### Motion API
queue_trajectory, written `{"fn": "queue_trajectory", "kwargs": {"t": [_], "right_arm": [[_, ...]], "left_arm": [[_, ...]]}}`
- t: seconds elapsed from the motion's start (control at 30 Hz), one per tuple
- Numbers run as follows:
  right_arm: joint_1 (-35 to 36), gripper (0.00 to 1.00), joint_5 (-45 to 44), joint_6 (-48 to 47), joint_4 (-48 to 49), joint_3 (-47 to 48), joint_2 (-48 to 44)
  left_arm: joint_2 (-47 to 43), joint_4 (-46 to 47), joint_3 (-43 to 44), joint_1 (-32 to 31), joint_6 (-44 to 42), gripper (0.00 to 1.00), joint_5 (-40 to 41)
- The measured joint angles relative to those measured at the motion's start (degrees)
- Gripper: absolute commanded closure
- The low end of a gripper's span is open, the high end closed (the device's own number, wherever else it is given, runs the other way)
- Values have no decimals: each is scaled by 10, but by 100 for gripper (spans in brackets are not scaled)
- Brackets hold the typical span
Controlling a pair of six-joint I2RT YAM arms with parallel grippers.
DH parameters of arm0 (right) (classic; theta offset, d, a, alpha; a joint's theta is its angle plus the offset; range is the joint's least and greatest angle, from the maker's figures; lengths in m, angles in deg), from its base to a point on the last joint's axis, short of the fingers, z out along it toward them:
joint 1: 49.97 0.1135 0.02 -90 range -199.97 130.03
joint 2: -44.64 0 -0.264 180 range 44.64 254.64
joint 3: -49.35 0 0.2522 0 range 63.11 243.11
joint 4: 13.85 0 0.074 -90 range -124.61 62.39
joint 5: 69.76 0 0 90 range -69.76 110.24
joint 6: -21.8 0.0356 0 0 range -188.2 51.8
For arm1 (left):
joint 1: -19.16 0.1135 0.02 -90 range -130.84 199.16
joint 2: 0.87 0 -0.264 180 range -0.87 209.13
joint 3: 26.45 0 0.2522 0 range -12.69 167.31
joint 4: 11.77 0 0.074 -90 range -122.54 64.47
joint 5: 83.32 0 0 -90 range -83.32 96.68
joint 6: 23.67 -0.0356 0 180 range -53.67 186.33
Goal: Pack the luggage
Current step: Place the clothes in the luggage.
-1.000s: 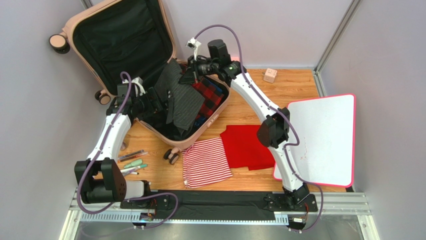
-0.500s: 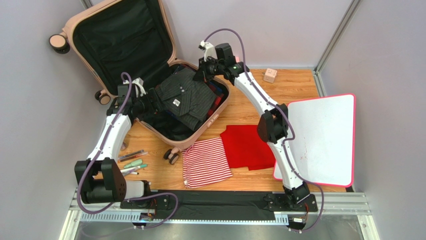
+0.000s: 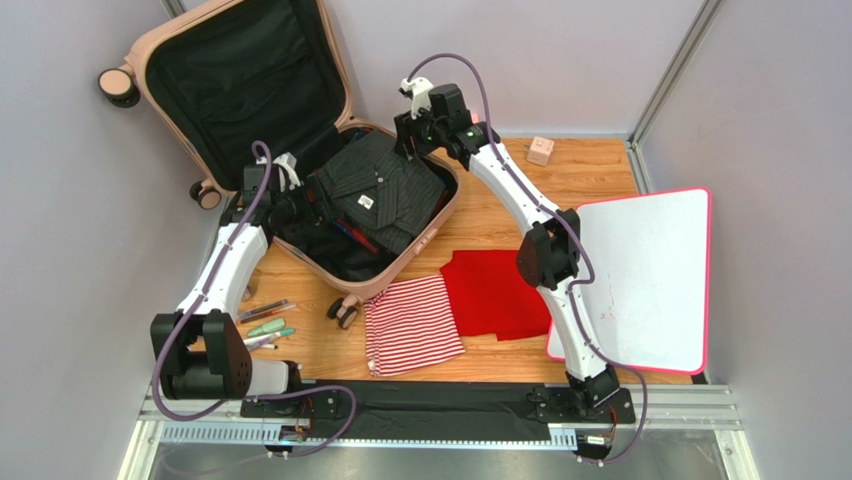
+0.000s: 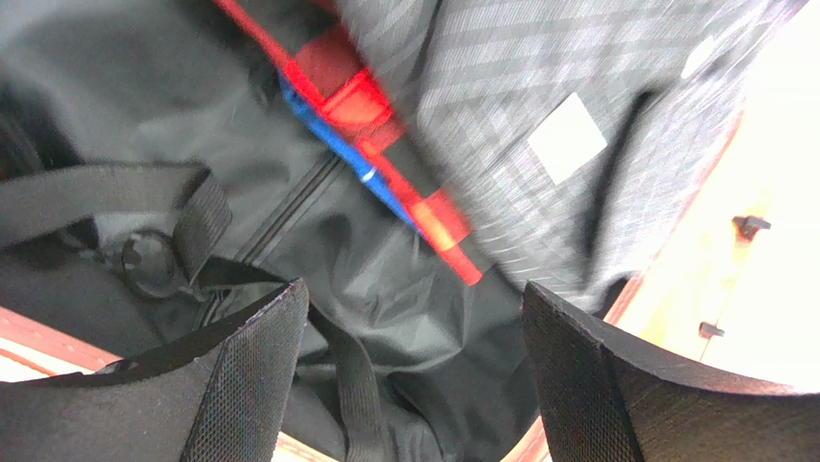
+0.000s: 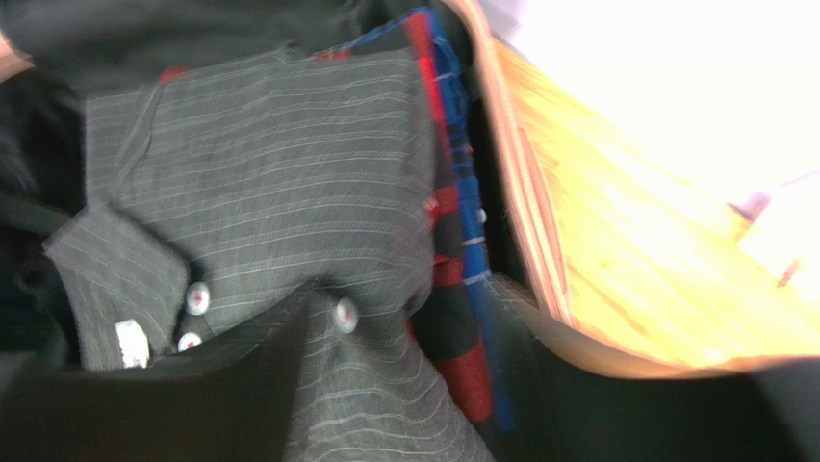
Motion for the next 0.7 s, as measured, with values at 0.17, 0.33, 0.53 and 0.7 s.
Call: {"fn": "queue_trajectory", "kwargs": {"t": [0.17,0.33,0.53,0.7], "right_arm": [[-2,1,-25,-14,0,-15,-32],[7,1,-35,-19,2,-59,-98],[84,4,-40,-21,26,-177,-209],[171,15,-39,-13,48,-224,-217]], "left_arm": [[2,1,26,0,1,12,-2],[14,3,49,3,2,13,-1],[26,21,55,45,17,14,-24],[26,27,55,68,20,14,-32]]}}
